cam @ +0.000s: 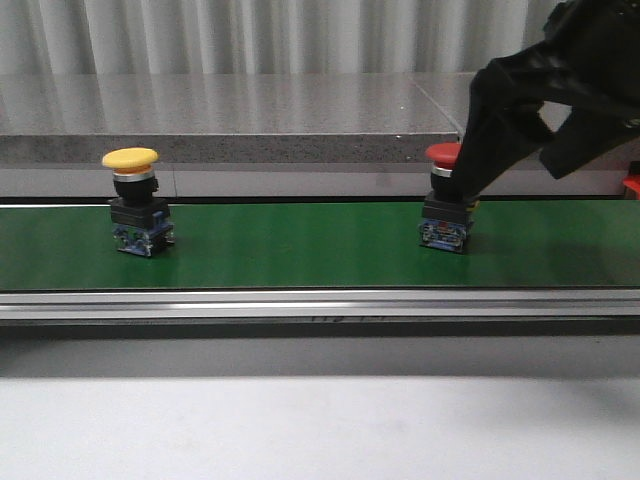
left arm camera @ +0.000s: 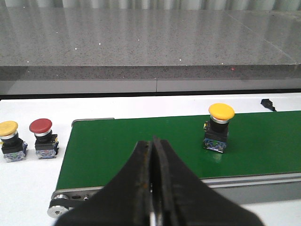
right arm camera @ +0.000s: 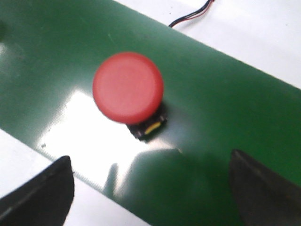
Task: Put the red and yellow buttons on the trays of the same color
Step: 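Lower the right gripper onto the red button and grasp it, then carry the red button into the red tray and release it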
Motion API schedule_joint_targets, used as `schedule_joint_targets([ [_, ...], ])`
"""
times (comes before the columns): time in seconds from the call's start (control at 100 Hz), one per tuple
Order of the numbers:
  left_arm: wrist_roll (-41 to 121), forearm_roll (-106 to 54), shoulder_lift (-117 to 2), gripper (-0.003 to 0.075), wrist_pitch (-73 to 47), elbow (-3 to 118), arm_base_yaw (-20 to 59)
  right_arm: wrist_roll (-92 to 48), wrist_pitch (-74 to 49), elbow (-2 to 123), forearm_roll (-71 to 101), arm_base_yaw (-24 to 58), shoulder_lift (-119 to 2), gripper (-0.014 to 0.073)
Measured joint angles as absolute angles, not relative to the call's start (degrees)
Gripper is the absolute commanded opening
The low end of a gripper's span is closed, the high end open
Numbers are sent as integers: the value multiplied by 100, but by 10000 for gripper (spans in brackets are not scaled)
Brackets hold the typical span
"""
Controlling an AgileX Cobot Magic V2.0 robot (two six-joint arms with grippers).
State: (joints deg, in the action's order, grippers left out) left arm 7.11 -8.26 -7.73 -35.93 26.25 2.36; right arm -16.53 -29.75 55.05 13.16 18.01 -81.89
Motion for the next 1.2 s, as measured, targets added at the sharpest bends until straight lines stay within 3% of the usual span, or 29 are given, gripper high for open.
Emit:
schedule_joint_targets([
  [0.22,711,-826,-773,-21,-3593,2625,236,-1688,-2943,5964,1327,1814,-8752,627],
  [0.32,711,-826,-773,-21,-3593,2625,236,-1692,-2943,6029,1327,1824,-8892,499],
  [0.47,711,-826,-773,-21,-3593,2625,236,-1701,-2943,6033,1327,1824,-8943,218],
  [0.53,711,-826,-773,-21,-3593,2625,236,-1701,-2964,6042,1327,1824,-8943,164],
  [0.82,711,-826,-773,-21,-3593,2625,236,-1701,-3901,6887,1096,1496,-8986,155],
  [1.2,711,-826,-773,-21,-3593,2625,236,-1518,-4075,8259,1019,-642,-9244,155],
])
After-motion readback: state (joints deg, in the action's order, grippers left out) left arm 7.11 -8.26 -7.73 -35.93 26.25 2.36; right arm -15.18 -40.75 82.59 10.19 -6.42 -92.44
